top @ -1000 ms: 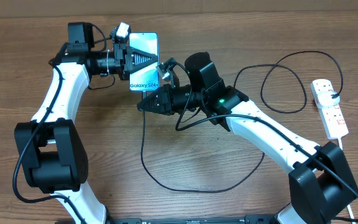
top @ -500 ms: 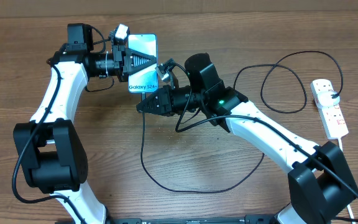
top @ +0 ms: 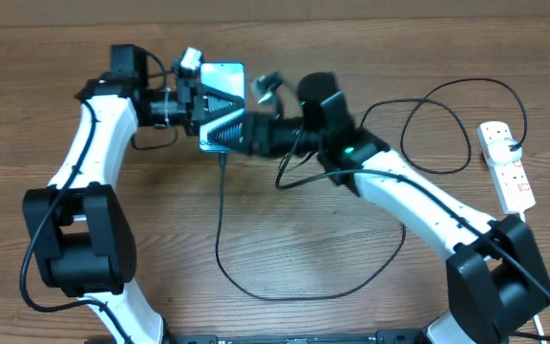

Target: Plug charger to phone and switch on socket

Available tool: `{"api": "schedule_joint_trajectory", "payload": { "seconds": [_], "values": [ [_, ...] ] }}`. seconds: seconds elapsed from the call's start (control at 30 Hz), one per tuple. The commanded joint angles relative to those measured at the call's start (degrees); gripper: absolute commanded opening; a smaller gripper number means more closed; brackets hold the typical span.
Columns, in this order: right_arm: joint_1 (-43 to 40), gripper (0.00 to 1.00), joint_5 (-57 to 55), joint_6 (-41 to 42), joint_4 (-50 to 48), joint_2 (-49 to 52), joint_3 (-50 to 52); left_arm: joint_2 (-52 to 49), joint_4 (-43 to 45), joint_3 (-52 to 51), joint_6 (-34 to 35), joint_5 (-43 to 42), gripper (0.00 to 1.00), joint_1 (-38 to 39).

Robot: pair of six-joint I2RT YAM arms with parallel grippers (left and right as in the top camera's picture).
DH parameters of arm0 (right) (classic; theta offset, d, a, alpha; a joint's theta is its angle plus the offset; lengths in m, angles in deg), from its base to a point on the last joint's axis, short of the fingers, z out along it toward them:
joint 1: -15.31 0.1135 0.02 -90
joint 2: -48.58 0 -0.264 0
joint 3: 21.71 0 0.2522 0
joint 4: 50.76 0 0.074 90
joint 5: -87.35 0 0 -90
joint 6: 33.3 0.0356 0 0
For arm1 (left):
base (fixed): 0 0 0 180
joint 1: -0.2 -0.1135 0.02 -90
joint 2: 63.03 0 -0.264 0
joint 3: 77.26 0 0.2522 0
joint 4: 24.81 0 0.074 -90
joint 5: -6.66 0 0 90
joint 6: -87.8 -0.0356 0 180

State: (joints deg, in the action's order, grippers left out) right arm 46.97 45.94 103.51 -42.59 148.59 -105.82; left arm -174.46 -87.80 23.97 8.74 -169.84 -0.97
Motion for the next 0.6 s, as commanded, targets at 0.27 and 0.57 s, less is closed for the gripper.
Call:
{"api": "schedule_joint_trajectory", "payload": {
  "seconds": [0.27, 0.57],
  "values": [
    [-8.63, 1.00, 17.29, -6.40, -1.01, -0.26, -1.77, 0.98, 2.08, -0.31, -4.07, -4.15, 0.04, 1.81],
    [-8.41, 0.85, 24.70, -12.48, 6.58, -0.24, -1.73, 0.98, 3.28, -0.31, -7.72, -3.96, 0.04, 7.10]
  ]
}}
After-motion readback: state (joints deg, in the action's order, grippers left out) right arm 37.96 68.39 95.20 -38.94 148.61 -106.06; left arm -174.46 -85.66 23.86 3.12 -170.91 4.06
